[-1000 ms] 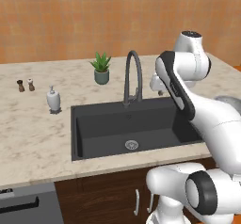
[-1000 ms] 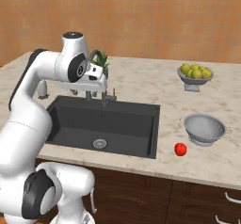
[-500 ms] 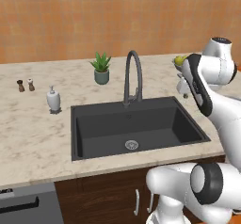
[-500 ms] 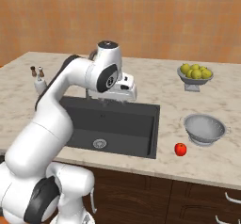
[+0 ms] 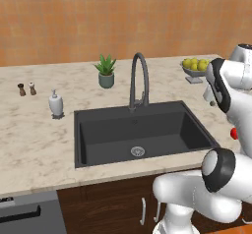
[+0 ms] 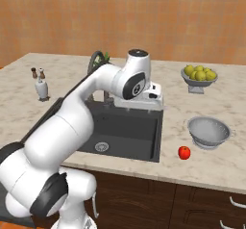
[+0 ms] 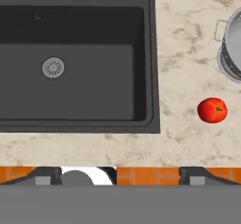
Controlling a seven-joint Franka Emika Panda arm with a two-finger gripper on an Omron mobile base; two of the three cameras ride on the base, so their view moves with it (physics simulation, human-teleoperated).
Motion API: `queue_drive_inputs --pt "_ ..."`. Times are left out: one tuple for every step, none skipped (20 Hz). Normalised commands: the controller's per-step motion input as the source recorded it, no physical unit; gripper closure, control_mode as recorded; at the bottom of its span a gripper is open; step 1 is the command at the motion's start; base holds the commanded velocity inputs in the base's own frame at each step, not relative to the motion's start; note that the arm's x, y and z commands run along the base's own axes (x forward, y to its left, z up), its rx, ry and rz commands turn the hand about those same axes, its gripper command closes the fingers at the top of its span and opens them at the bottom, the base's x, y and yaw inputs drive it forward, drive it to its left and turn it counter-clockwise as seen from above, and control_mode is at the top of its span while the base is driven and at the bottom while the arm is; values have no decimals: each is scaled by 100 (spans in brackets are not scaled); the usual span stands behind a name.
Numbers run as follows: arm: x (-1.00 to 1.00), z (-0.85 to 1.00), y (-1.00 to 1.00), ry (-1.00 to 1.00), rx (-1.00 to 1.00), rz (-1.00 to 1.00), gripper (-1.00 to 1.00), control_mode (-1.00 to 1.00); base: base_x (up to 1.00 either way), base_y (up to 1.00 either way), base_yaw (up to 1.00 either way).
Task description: Put the colander in the sink, put the apple in the colander, and turn on the sink faucet and pour water over the colander.
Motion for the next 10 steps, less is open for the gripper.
queue_drive_inputs --pt "10 -26 -70 9 -7 0 -100 -100 0 0 0" --pt "10 -27 -71 9 -8 0 -100 -100 0 0 0" --pt "8 -27 -71 8 -8 0 -100 -100 0 0 0" --pt "9 -29 -70 7 -9 0 -100 -100 0 0 0" --pt "11 -29 -66 7 -10 0 -100 -100 0 0 0" --pt "15 -31 -64 7 -10 0 -100 -100 0 0 0" --pt "18 -31 -60 7 -10 0 -100 -100 0 0 0" --pt "22 -31 -58 7 -8 0 -100 -100 0 0 0" --pt "21 -34 -54 7 -7 0 -100 -100 0 0 0" --pt "24 -32 -50 7 -6 0 -100 -100 0 0 0"
